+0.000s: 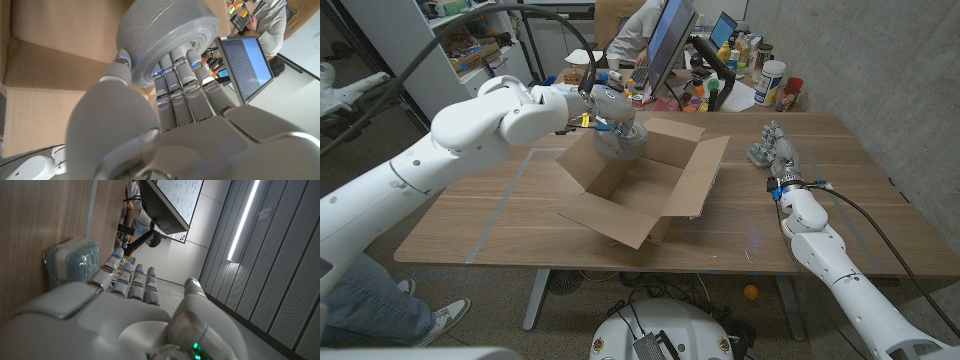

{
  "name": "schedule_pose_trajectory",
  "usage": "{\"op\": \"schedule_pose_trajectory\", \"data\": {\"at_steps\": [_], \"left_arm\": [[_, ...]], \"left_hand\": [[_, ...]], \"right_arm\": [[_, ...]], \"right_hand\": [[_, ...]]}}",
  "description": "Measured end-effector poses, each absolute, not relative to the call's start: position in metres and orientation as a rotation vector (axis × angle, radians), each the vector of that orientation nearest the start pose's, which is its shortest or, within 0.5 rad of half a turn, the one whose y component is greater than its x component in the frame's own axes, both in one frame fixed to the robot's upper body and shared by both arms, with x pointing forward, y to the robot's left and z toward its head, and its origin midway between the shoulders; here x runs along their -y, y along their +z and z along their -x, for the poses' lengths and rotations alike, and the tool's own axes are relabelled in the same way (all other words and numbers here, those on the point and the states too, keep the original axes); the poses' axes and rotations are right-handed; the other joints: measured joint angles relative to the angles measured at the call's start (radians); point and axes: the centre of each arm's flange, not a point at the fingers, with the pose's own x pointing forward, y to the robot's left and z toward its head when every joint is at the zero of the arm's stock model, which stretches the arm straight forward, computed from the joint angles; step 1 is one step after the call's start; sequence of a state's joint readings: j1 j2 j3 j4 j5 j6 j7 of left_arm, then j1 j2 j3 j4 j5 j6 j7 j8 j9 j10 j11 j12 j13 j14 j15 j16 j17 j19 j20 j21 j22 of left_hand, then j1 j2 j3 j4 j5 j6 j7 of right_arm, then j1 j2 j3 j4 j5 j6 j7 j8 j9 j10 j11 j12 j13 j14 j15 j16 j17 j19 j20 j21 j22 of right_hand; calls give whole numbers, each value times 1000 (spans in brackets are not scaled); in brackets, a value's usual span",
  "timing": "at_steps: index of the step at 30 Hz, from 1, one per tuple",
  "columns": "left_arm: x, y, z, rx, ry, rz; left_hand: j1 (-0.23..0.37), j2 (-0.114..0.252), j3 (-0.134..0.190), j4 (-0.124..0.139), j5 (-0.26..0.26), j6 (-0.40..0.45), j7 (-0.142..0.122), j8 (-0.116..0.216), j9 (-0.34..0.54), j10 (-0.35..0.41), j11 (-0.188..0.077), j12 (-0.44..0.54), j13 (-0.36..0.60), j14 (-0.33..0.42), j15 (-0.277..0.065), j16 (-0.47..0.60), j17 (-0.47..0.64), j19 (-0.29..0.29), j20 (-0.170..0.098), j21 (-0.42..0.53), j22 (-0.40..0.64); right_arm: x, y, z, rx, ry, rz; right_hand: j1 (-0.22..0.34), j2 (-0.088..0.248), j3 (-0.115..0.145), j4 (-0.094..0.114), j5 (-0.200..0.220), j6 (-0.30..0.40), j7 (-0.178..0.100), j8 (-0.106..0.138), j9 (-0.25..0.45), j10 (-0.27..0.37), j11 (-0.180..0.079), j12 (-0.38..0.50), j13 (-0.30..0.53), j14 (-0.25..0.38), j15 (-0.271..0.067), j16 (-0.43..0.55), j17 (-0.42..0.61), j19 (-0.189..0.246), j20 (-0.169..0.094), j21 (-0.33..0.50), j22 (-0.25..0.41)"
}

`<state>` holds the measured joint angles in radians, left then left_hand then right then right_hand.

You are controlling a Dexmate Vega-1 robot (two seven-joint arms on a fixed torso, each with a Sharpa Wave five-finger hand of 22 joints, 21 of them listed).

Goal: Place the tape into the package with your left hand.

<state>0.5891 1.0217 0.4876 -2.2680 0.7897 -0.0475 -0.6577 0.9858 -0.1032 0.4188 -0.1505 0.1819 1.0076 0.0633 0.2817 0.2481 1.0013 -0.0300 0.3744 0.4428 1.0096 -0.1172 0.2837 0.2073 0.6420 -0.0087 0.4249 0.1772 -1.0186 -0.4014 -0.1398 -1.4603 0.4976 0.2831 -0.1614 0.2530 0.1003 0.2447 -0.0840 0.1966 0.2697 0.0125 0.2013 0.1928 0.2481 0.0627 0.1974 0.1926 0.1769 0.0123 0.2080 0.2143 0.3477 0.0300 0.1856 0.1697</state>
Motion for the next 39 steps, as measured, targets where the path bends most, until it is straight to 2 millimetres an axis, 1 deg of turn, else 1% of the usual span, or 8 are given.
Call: {"op": "schedule_pose_trajectory", "data": {"at_steps": [3,4,20,22,33,39], "left_arm": [[-151,139,-452,804,-196,-2174],[-151,138,-452,805,-199,-2174],[-140,128,-472,837,-284,-2144],[-139,127,-473,838,-289,-2140],[-137,120,-488,851,-331,-2102],[-134,117,-494,871,-347,-2083]], "left_hand": [[0,0,0,0,0,4,-4,0,0,0,0,0,0,-1,-1,0,0,-3,3,-4,0],[0,0,0,0,0,3,-6,0,0,0,0,-1,0,-1,-1,0,0,-7,0,-4,0],[-3,3,-6,0,0,2,-9,8,-5,4,-4,-3,7,-3,-6,0,-1,-9,-1,-4,0],[-4,4,-6,0,0,1,-9,8,-5,4,-4,-4,9,-5,-8,0,-1,-14,3,-4,0],[-4,4,-8,0,0,1,-9,8,-4,4,-4,-5,14,-5,-8,0,1,-14,3,-11,0],[-4,4,-9,0,0,0,-10,7,-4,4,-4,-6,14,-5,-8,-7,1,-14,3,-11,0]], "right_arm": [[333,-41,-615,663,-68,-133],[333,-41,-615,663,-69,-133],[339,-41,-618,662,-82,-133],[340,-41,-619,662,-83,-133],[343,-37,-620,672,-97,-110],[344,-36,-621,678,-102,-104]], "right_hand": [[0,0,0,0,0,0,0,0,0,0,0,0,0,0,0,0,0,4,-3,0,0],[0,0,0,0,0,0,0,0,0,0,0,0,0,0,0,0,0,4,-4,0,0],[0,0,0,0,0,0,0,0,0,0,0,0,0,0,0,0,0,3,-3,0,0],[0,0,0,0,0,0,0,0,0,0,0,0,0,0,0,0,0,3,-3,0,0],[0,0,0,0,0,0,0,0,0,0,0,0,0,0,0,0,0,3,-3,0,0],[0,0,0,0,0,6,-6,0,0,4,4,0,0,0,0,0,0,3,-3,0,0]]}}
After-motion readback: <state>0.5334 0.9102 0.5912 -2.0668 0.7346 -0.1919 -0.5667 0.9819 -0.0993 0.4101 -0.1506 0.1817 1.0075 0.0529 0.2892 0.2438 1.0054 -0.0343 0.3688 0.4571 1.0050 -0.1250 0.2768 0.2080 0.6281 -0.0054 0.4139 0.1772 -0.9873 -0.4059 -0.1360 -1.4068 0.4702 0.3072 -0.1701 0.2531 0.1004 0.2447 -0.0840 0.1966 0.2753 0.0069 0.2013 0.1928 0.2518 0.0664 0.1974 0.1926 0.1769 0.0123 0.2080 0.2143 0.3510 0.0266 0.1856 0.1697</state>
